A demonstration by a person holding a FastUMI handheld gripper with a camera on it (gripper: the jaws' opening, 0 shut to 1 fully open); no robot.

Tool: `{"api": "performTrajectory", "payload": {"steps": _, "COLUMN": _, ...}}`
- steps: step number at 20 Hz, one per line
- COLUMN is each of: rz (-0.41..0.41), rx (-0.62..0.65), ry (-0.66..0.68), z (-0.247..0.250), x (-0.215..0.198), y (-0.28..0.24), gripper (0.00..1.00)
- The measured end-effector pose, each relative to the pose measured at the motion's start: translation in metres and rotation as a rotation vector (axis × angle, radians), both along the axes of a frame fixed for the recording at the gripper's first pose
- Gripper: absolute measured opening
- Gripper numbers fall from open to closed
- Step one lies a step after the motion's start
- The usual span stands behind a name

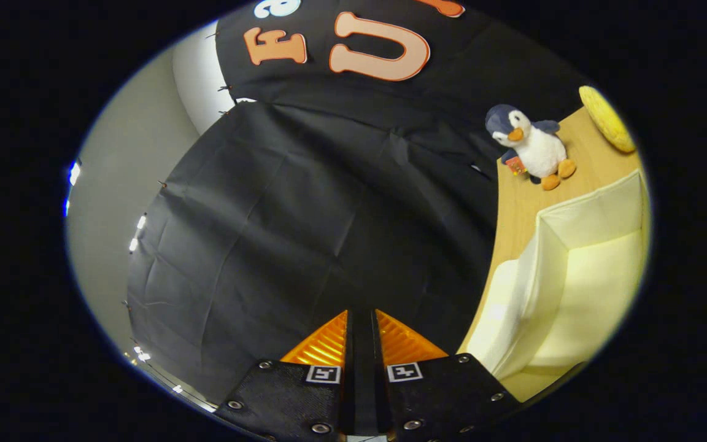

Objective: Open the storage box then place both shoes into the box .Put the left shoe in first, then the right shoe, with the right side of both shoes facing outward in a uniform manner.

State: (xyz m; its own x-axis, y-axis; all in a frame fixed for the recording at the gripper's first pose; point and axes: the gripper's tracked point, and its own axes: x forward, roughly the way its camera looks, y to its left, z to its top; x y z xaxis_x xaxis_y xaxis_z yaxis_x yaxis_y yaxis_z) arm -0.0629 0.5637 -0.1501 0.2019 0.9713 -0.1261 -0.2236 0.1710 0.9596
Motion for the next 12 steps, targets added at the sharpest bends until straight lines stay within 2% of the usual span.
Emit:
{"api": "performTrajectory", "payload": {"steps": 3, "rz": -0.060, "rx": -0.082, "ry": -0.059, "z": -0.014, "x": 0.014, "y": -0.048, "gripper": 0.32}}
{"api": "performTrajectory", "payload": {"steps": 6, "rz": -0.132, "rx": -0.213, "ry": -0.151, "z": -0.037, "x": 0.029, "y": -0.104, "gripper": 0.46}}
{"api": "performTrajectory", "payload": {"steps": 7, "rz": -0.147, "rx": -0.267, "ry": -0.184, "z": -0.047, "x": 0.032, "y": -0.123, "gripper": 0.57}}
{"api": "performTrajectory", "payload": {"steps": 12, "rz": -0.198, "rx": -0.518, "ry": -0.302, "z": -0.090, "x": 0.039, "y": -0.211, "gripper": 0.79}}
